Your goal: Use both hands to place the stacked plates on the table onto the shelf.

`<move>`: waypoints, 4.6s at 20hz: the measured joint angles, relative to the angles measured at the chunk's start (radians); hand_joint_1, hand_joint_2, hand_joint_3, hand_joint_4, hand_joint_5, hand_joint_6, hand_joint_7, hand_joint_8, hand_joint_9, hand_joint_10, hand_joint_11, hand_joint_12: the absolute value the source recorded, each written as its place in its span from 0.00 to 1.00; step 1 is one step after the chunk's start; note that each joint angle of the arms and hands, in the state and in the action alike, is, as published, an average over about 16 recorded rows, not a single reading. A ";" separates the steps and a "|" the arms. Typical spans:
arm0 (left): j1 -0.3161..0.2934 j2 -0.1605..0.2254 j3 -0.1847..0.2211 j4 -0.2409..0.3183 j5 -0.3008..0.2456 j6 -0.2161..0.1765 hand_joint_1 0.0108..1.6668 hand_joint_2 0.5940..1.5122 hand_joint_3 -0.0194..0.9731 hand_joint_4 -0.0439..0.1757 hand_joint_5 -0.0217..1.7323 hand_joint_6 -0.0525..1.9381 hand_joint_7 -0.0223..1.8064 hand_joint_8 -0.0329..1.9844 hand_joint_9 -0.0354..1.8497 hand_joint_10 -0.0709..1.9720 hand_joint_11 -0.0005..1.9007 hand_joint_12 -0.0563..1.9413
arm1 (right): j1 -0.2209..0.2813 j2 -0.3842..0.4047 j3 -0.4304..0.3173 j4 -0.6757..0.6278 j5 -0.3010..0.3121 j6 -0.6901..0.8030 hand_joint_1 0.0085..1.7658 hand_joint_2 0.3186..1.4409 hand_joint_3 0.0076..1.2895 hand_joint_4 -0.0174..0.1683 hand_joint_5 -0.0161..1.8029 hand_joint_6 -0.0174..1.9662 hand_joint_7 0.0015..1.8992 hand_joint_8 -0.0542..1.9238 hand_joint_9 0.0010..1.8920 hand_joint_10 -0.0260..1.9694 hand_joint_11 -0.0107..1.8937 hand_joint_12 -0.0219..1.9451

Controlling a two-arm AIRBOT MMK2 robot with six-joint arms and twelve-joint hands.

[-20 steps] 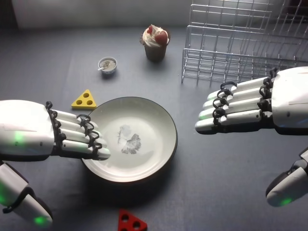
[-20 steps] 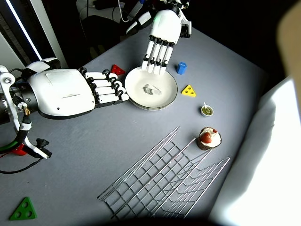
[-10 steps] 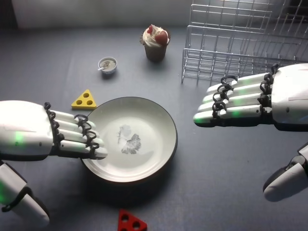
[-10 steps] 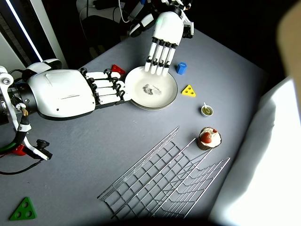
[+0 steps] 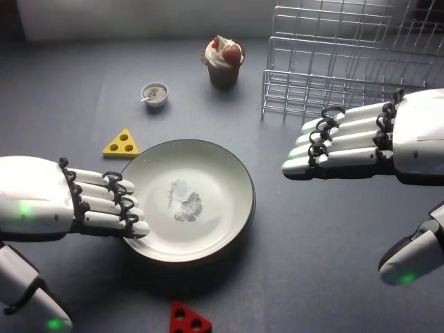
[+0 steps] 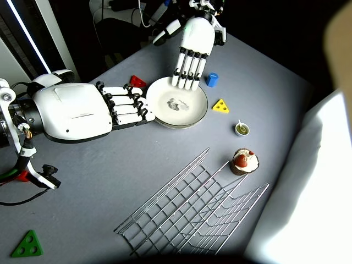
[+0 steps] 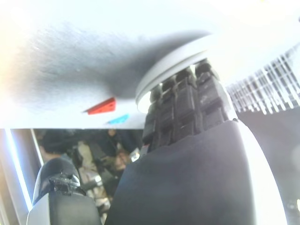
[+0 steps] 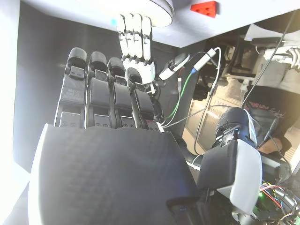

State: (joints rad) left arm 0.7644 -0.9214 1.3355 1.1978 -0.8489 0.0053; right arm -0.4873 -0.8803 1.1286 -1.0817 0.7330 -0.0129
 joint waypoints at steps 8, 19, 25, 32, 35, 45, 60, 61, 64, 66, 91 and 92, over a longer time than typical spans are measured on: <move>0.024 -0.014 -0.009 -0.008 0.007 0.001 0.07 0.34 0.01 0.18 0.08 0.03 0.09 0.01 0.09 0.03 0.05 0.03 | -0.002 -0.003 0.003 0.044 -0.022 -0.078 0.02 0.51 0.01 0.11 0.05 0.02 0.07 0.03 0.08 0.02 0.07 0.02; 0.015 -0.100 0.002 -0.055 0.026 0.003 0.07 0.34 0.01 0.19 0.08 0.02 0.08 0.01 0.08 0.02 0.06 0.03 | -0.010 -0.038 -0.012 0.116 -0.060 -0.253 0.02 0.51 0.01 0.12 0.05 0.02 0.07 0.03 0.08 0.02 0.07 0.02; -0.011 -0.160 0.008 -0.073 0.047 0.002 0.07 0.35 0.01 0.19 0.07 0.02 0.07 0.01 0.08 0.02 0.06 0.03 | -0.020 -0.067 -0.013 0.169 -0.075 -0.331 0.10 0.51 0.01 0.12 0.05 0.02 0.06 0.03 0.07 0.02 0.07 0.02; -0.032 -0.196 0.009 -0.074 0.064 0.001 0.07 0.35 0.01 0.18 0.06 0.02 0.06 0.01 0.07 0.02 0.06 0.03 | -0.032 -0.101 -0.004 0.237 -0.083 -0.403 0.39 0.52 0.01 0.11 0.04 0.02 0.04 0.03 0.06 0.02 0.07 0.02; -0.033 -0.197 0.010 -0.073 0.066 0.001 0.07 0.35 0.01 0.18 0.06 0.02 0.05 0.01 0.07 0.02 0.05 0.03 | -0.035 -0.121 0.004 0.267 -0.089 -0.433 0.52 0.53 0.01 0.11 0.05 0.02 0.04 0.03 0.06 0.02 0.08 0.02; -0.034 -0.198 0.016 -0.067 0.064 0.001 0.07 0.34 0.01 0.18 0.06 0.02 0.05 0.01 0.07 0.02 0.05 0.03 | -0.032 -0.234 0.063 0.345 -0.150 -0.489 0.70 0.55 0.01 0.11 0.11 0.02 0.08 0.03 0.07 0.02 0.10 0.02; -0.043 -0.188 0.025 -0.062 0.060 -0.002 0.06 0.36 0.01 0.19 0.05 0.02 0.05 0.01 0.07 0.03 0.06 0.03 | -0.017 -0.384 0.131 0.459 -0.197 -0.557 0.77 0.56 0.01 0.10 0.36 0.13 0.34 0.07 0.33 0.05 0.30 0.13; -0.047 -0.184 0.023 -0.062 0.062 -0.002 0.06 0.36 0.01 0.20 0.06 0.02 0.06 0.01 0.07 0.03 0.06 0.03 | -0.016 -0.386 0.129 0.460 -0.195 -0.559 0.77 0.55 0.01 0.09 0.38 0.15 0.37 0.08 0.36 0.06 0.32 0.15; -0.063 -0.164 0.019 -0.068 0.072 -0.003 0.06 0.37 0.01 0.20 0.06 0.02 0.06 0.01 0.08 0.03 0.07 0.03 | -0.013 -0.389 0.118 0.460 -0.187 -0.563 0.79 0.54 0.01 0.09 0.43 0.26 0.43 0.14 0.42 0.12 0.37 0.27; -0.076 -0.146 0.016 -0.073 0.081 -0.004 0.06 0.37 0.01 0.20 0.06 0.02 0.07 0.02 0.08 0.03 0.07 0.03 | -0.011 -0.388 0.108 0.458 -0.182 -0.565 0.79 0.52 0.01 0.09 0.46 0.34 0.46 0.19 0.45 0.17 0.40 0.36; -0.128 0.162 -0.075 -0.057 0.110 -0.004 0.07 0.38 0.01 0.22 0.08 0.04 0.09 0.02 0.10 0.04 0.08 0.03 | 0.219 -0.220 -0.098 0.488 -0.332 -0.335 0.83 0.51 0.00 0.08 0.59 0.41 0.64 0.20 0.64 0.28 0.53 0.69; -0.127 0.167 -0.077 -0.053 0.111 -0.004 0.07 0.38 0.01 0.22 0.08 0.04 0.09 0.02 0.10 0.04 0.08 0.03 | 0.231 -0.215 -0.099 0.495 -0.339 -0.313 0.83 0.52 0.00 0.08 0.59 0.41 0.64 0.20 0.64 0.28 0.53 0.69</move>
State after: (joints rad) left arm 0.6372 -0.7542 1.2580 1.1446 -0.7380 0.0015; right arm -0.2567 -1.0948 1.0301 -0.5871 0.3937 -0.3255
